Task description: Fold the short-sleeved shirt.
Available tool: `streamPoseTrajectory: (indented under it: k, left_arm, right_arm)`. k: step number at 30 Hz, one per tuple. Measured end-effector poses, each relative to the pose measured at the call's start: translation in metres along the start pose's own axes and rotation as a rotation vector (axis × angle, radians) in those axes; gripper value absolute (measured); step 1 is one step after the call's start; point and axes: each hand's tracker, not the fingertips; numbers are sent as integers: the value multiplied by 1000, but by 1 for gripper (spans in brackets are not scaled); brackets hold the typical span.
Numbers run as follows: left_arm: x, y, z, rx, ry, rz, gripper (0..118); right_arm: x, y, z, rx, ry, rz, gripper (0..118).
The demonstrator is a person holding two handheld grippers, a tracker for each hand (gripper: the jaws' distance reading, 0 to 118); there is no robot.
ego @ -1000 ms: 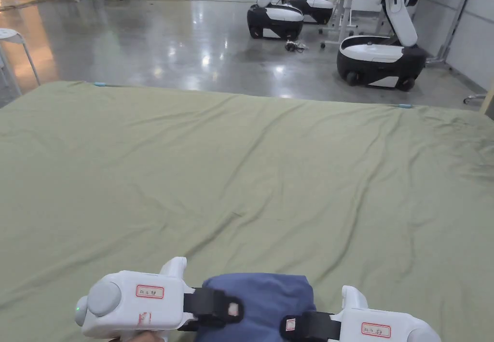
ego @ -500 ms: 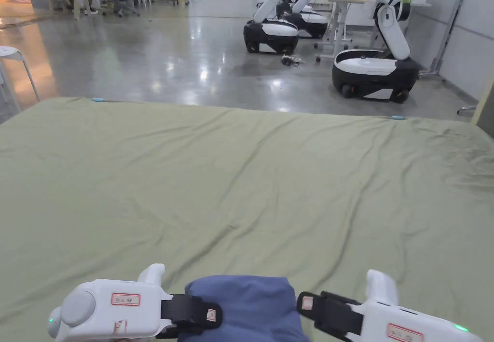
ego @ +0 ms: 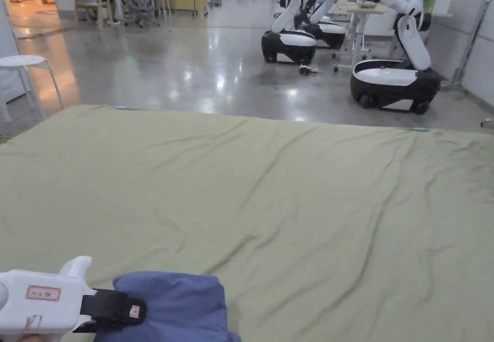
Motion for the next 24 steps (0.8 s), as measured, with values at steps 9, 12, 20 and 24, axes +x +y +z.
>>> streamPoseTrajectory:
  k: [9,12,20,24]
  left_arm:
    - [-112,66,109,-117,354,-21,11]
    - [-145,80,126,-128,468,-34,11]
    - [-158,52,99,-162,576,-7,112]
    - [-122,40,146,46,684,-114,111]
  right_arm:
    - [-40,-2,-35,-88,-25,31,0]
    - [-54,-1,-53,-102,11,8,0]
    - [-78,6,-83,-125,98,-10,0]
    - [-71,10,-77,-99,136,-10,0]
